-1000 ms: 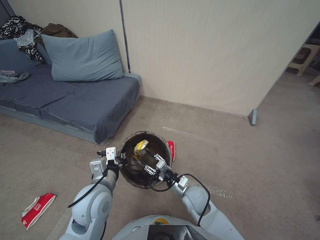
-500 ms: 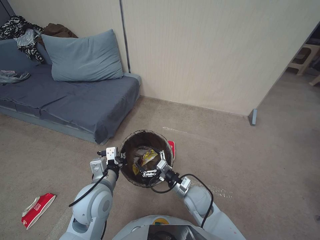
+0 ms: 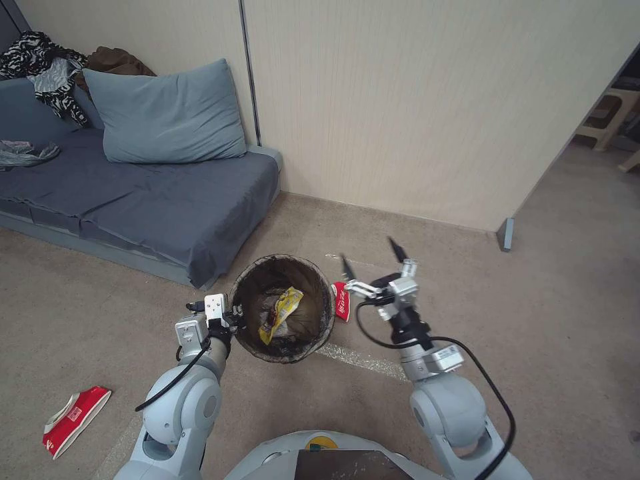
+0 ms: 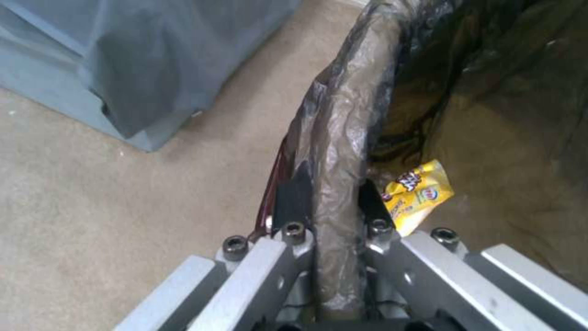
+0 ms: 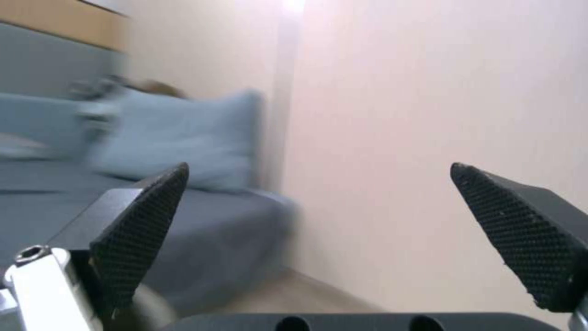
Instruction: Pick up the trash bin, then pick up the garbage from the floor and place it into the trash bin.
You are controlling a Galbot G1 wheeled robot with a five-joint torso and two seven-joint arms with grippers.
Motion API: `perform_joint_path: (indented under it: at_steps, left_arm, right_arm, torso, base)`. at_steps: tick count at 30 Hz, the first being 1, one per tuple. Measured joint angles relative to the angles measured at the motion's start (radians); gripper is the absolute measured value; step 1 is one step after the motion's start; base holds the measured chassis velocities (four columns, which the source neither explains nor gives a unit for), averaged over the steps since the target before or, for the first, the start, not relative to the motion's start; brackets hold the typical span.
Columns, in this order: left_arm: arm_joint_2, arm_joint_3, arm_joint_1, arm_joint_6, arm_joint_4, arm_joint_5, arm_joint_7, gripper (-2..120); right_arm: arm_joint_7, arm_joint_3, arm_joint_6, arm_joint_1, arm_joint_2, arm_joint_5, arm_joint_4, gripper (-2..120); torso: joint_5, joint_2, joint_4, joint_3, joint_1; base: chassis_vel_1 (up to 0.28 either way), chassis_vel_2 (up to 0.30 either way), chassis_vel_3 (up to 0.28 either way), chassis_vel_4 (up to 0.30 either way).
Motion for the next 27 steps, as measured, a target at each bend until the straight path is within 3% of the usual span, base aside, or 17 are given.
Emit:
perform_joint_path:
  at_steps: [2,9,18,20,27]
  left_arm:
    - [0.001,-0.010,0.000,-0.009,0.000,0.013,0.003,0]
    - [-0.001,-0.025,0.009,-0.030,0.000,0.047,0.003,0]
    - [-0.005,-0.037,0.010,-0.044,0.007,0.061,0.005,0]
    - [-0.004,-0.038,0.010,-0.044,0.007,0.059,0.004,0]
    - [-0.008,-0.035,0.015,-0.044,-0.014,0.055,0.000,0]
  right_arm:
    - [0.051,0.042,0.002,-0.033,0.026,-0.005,-0.018,100]
    - [0.063,0.111,0.052,-0.080,0.061,-0.008,-0.086,100]
    - [0.050,0.118,0.079,-0.095,0.085,-0.009,-0.107,100]
    - [0.052,0.117,0.067,-0.070,0.081,-0.005,-0.121,100]
    - [0.063,0.043,-0.157,0.163,0.014,0.153,-0.336,100]
  torso:
    - [-0.0002,0.000,0.0002,0.000,0.000]
    - [0.0001,0.000,0.0002,0.000,0.000]
    - [-0.0001,0.000,0.0000,0.000,0.000]
    - [-0.0002,0.000,-0.0001,0.000,0.000]
    - [-0.0002,0.000,0.0001,0.000,0.000]
  base:
    - [0.000,0.000,0.000,0.000]
    - [0.000,0.000,0.000,0.000]
    - [0.000,0.000,0.000,0.000]
    - [0.000,0.000,0.000,0.000]
    - [0.000,0.000,0.000,0.000]
